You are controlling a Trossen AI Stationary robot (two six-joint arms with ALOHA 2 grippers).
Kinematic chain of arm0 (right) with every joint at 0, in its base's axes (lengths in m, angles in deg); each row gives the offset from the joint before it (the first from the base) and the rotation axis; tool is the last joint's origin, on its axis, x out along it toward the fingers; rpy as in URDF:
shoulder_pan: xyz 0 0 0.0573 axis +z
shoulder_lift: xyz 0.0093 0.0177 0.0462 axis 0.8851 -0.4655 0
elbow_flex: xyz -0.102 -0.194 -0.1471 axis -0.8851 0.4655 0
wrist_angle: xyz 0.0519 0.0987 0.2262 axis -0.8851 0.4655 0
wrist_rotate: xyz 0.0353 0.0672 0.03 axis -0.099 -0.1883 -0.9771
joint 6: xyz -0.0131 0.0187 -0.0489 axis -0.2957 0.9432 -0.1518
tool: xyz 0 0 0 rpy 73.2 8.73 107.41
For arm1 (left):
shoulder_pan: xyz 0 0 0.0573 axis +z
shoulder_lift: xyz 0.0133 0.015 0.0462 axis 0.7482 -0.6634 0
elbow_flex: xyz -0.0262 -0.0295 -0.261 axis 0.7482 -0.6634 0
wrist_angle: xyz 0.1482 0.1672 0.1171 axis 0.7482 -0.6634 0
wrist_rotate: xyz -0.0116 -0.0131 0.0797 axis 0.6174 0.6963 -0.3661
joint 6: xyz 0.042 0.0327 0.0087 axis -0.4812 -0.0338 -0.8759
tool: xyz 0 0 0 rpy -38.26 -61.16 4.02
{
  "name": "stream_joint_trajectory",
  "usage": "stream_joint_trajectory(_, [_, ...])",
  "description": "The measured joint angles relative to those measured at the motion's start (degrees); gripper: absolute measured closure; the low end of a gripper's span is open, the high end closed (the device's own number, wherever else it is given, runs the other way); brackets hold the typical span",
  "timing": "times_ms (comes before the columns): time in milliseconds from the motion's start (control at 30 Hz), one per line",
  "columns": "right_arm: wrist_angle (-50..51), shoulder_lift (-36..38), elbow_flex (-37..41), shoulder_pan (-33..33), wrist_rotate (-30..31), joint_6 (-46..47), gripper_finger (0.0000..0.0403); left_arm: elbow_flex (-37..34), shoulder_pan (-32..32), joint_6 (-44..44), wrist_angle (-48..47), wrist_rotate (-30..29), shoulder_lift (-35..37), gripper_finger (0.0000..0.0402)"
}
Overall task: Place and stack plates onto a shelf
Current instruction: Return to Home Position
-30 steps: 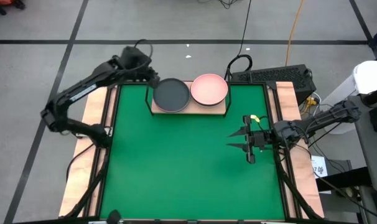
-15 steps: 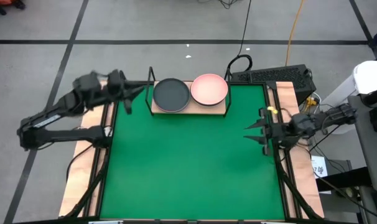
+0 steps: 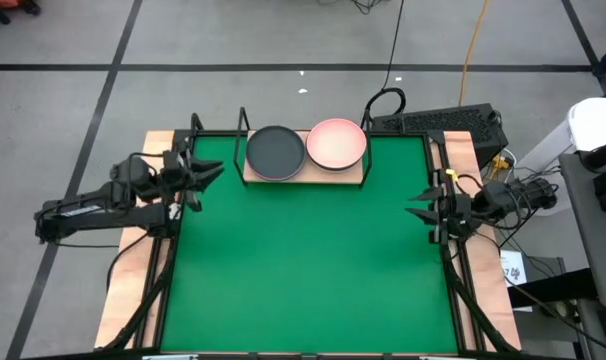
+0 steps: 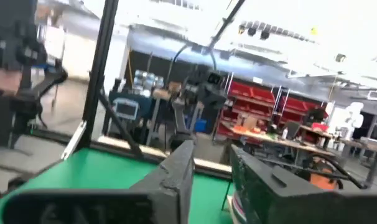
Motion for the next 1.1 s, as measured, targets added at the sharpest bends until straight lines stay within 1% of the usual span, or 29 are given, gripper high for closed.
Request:
stream_joint_trajectory(100, [-0.2,3.1,1.74,0.0,-0.08,0.81,0.0338,-3.82,-1.08,1.3,2.96,-0.08,1.57,0.0307])
stream_joint_trajectory(200, [2.74,5.0,3.0,0.0,-0.09,2.58,0.0382,-8.36,-2.64,1.41,8.13,0.42,2.18,0.0307])
stream_joint_trajectory(267, [3.59,5.26,3.01,0.0,-0.07,4.62,0.0397,-11.33,-3.64,0.67,12.05,0.58,2.15,0.0308])
stream_joint_trajectory(333, [4.32,5.18,3.01,0.0,-0.14,6.6,0.0395,-13.93,-4.46,0.59,14.75,0.81,2.12,0.0313])
stream_joint_trajectory(467, [6.06,5.15,3.02,0.0,-0.23,8.05,0.0401,-17.63,-6.01,0.82,18.37,1.18,2.06,0.0336])
stream_joint_trajectory(633, [3.71,5.15,6.67,0.0,-0.22,7.96,0.0402,-20.13,-7.83,0.58,20.38,1.56,2.08,0.0391])
stream_joint_trajectory(900, [-5.87,5.17,15.58,0.0,-0.17,7.38,0.0403,-22.21,-9.97,0.55,21.62,1.57,2.06,0.0398])
stream_joint_trajectory(967, [-8.13,5.14,16.48,0.0,-0.27,6.61,0.0403,-23.76,-10.78,0.4,23.94,1.59,2.06,0.0398])
stream_joint_trajectory(1100, [-9.8,5.15,16.96,0.0,-0.28,5.65,0.0403,-28.32,-11.93,-0.57,32.18,1.59,2.08,0.0399])
